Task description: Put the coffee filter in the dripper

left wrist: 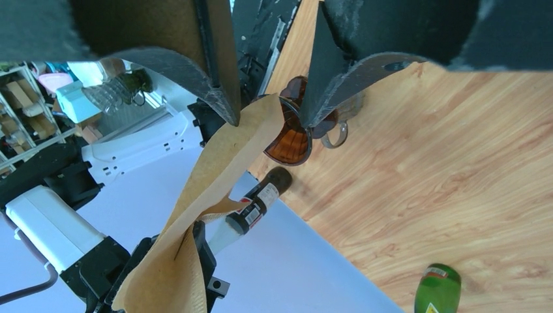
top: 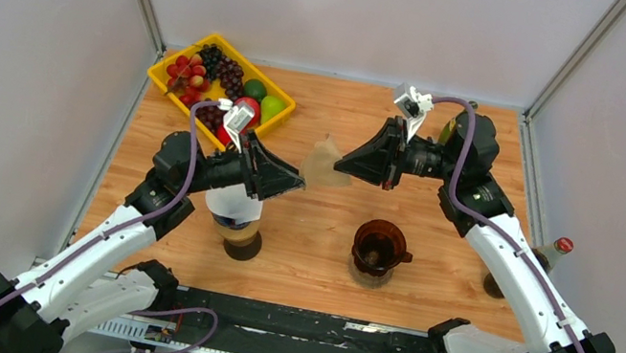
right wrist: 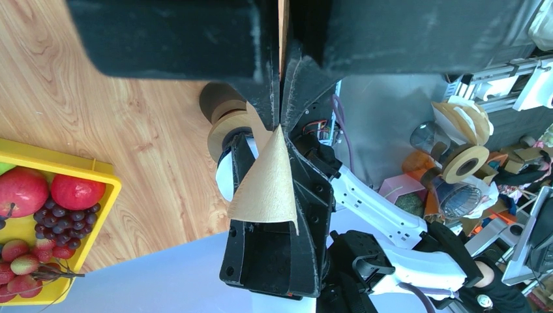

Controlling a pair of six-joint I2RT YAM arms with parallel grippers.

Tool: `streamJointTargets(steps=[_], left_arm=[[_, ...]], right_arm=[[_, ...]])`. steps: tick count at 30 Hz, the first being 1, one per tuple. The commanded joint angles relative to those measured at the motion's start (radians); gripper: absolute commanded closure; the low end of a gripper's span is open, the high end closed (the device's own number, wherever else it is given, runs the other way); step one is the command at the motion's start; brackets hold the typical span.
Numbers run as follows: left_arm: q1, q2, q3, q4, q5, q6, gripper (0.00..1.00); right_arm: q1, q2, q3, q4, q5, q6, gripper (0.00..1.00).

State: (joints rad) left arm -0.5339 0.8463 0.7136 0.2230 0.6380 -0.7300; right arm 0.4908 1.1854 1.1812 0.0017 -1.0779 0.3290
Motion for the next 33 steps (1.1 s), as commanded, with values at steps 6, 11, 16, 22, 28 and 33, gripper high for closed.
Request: streamJointTargets(steps=[6,11,16,22,28,33], left_arm=[[-0.005,-0.017,0.03,0.066,0.031,0.005,0.65],[-0.007,-0.016,0.029,0.092,0.052,0.0,0.66],[-0.011,-0.018,0.03,0.11,0.091,-0.001,0.63],[-0.021,-0.008,0.035,0.114,0.101,0.001,0.63],[-0.035,0.016,0.051,0.113,0.105,0.008,0.82],[-0.039,0.026,0.08,0.036,0.031,0.053,1.0]], right_arm=[[0.016,0.001,0.033,0.049,-0.06,0.008,1.0],[0.021,0.01,0.035,0.049,-0.06,0.006,1.0],[0.022,0.027,0.039,0.049,-0.023,0.007,1.0],[0.023,0.047,0.052,0.05,-0.025,0.012,1.0],[0.025,0.051,0.055,0.05,-0.021,0.01,1.0],[0.025,0.045,0.05,0.048,0.008,0.011,0.73]])
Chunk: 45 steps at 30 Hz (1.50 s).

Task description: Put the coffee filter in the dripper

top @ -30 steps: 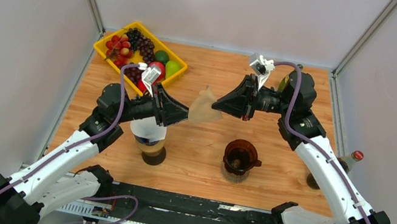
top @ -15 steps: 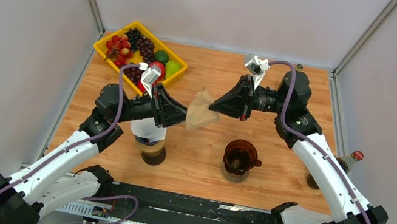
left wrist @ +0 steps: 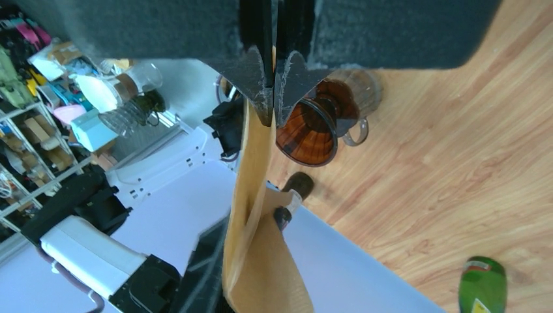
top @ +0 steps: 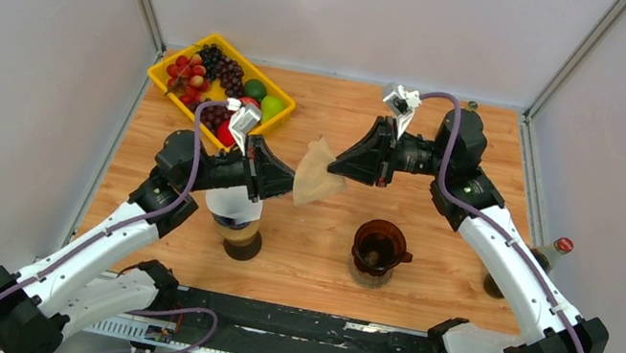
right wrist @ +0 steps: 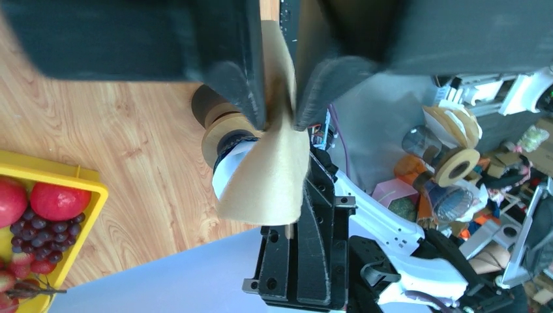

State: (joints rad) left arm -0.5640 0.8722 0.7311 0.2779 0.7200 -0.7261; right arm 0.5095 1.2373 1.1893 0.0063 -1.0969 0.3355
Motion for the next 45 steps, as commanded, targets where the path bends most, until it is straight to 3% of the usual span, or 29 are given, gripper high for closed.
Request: streamJointTargets(steps=[1,3,6,8,13,17,21,28,45], left_arm=[[-0.008,0.0,0.074,-0.062,-0.07,0.06,1.0],[-0.011,0.001,0.11,-0.163,-0.157,0.11,1.0],[-0.02,0.021,0.166,-0.286,-0.309,0.185,1.0],[-0.028,0.037,0.2,-0.365,-0.394,0.215,1.0],[-0.064,0.1,0.275,-0.512,-0.677,0.256,1.0],[-0.136,0.221,0.386,-0.644,-0.87,0.301,1.0],[-0.201,0.293,0.467,-0.704,-0.985,0.336,1.0],[-0.23,0.327,0.491,-0.701,-0.976,0.338,1.0],[-0.237,0.337,0.49,-0.703,-1.0,0.32,1.0]], right_arm=[[0.006,-0.012,0.04,0.042,0.051,0.007,0.62],[0.007,-0.023,0.034,0.04,0.122,0.019,0.46],[0.006,-0.048,0.024,0.033,0.284,0.052,0.11],[0.007,-0.069,0.02,0.003,0.417,0.048,0.01],[0.025,-0.089,0.031,-0.128,0.818,0.05,0.0],[0.068,-0.034,0.081,-0.234,1.013,0.071,0.0],[0.125,0.044,0.146,-0.279,1.039,0.084,0.01],[0.19,0.156,0.205,-0.286,0.979,0.119,0.03],[0.239,0.24,0.242,-0.324,1.054,0.147,0.05]])
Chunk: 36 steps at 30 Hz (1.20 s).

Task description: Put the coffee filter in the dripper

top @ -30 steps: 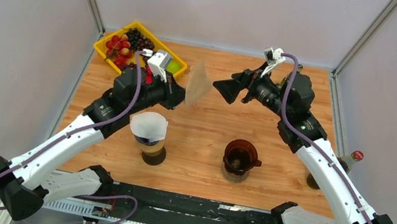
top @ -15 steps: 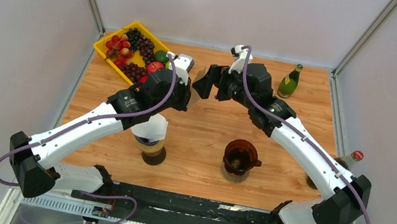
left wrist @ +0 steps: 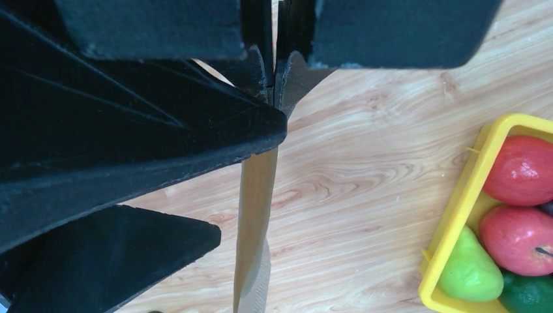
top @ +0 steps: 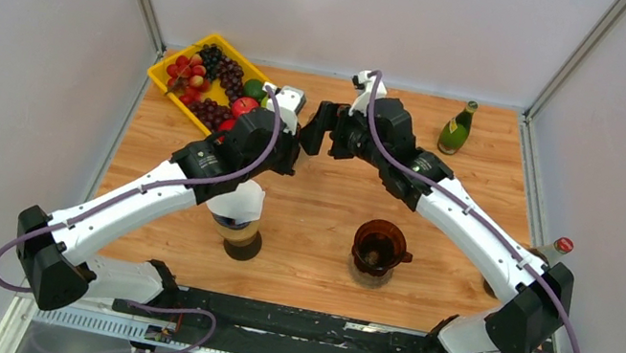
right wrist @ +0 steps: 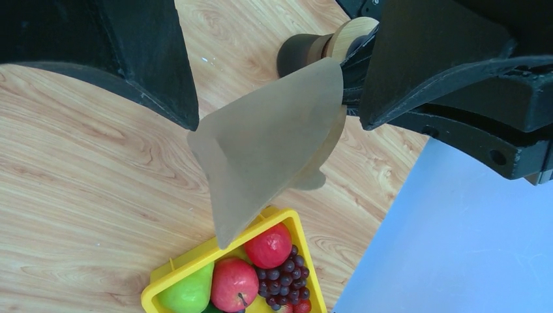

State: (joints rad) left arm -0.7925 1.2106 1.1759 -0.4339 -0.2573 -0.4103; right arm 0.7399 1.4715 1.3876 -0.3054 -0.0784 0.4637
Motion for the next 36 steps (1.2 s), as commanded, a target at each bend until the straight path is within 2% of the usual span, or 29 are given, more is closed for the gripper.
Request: streamJointTargets(steps=[1,7,13,26,30,36], left_arm=[[-0.008,-0.003,0.045,0.008,-0.027,-0.002,1.0],[-0.008,-0.012,0.053,-0.008,-0.098,-0.048,1.0],[-0.008,-0.037,0.042,-0.004,-0.104,-0.068,1.0],[-0.01,-0.011,0.044,0.015,-0.018,-0.075,1.0],[-0.01,-0.013,0.036,0.038,-0.037,-0.098,1.0],[-0.01,-0.015,0.023,0.035,-0.11,-0.13,1.0]], right_arm=[[0.01,0.008,0.046,-0.02,0.041,0.018,0.06],[0.012,0.003,0.028,-0.067,0.114,0.015,0.07],[0.012,-0.004,0.019,-0.101,0.18,0.006,0.09],[0.018,0.058,0.062,-0.123,0.242,0.014,0.22],[0.022,0.084,0.077,-0.123,0.22,0.02,0.29],[0.022,0.098,0.086,-0.121,0.206,0.024,0.58]])
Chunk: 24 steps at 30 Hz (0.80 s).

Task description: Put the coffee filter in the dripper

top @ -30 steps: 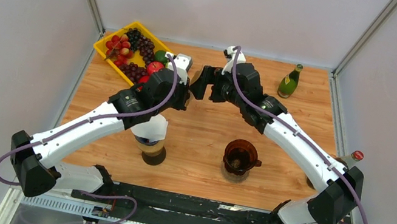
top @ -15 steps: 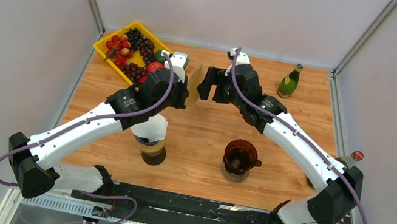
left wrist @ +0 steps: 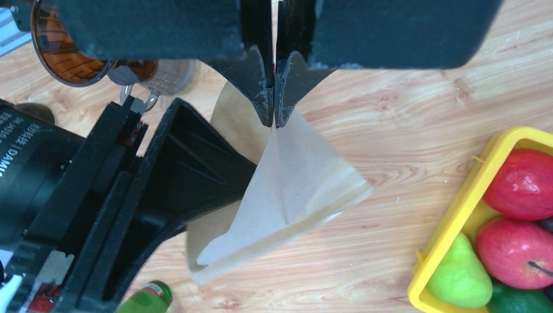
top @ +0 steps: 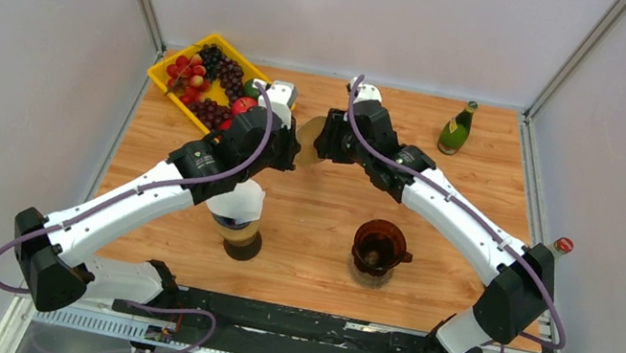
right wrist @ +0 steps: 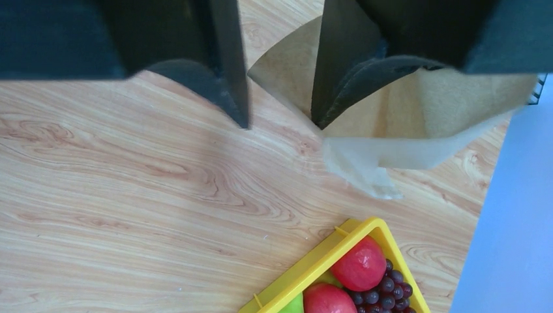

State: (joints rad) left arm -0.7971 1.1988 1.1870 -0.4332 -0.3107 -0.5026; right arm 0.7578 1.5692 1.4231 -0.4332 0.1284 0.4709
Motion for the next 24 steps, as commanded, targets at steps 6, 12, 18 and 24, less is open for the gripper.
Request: streamJointTargets(steps=[6,12,18,24], left_arm=[[-0.005,-0.034,-0.017,0.031,-0.135,-0.078,1.0],[-0.005,-0.079,-0.054,0.043,-0.237,-0.113,1.0],[-0.005,-0.107,-0.069,0.044,-0.258,-0.133,1.0],[-0.005,-0.114,-0.061,0.013,-0.282,-0.136,1.0]], right_arm=[[0.005,-0.018,0.041,0.011,-0.01,0.015,0.75],[0.005,-0.055,-0.007,0.01,0.015,-0.017,0.94],[0.005,-0.071,-0.023,0.005,0.016,-0.041,1.0],[0.004,-0.085,-0.019,-0.014,0.015,-0.052,1.0]])
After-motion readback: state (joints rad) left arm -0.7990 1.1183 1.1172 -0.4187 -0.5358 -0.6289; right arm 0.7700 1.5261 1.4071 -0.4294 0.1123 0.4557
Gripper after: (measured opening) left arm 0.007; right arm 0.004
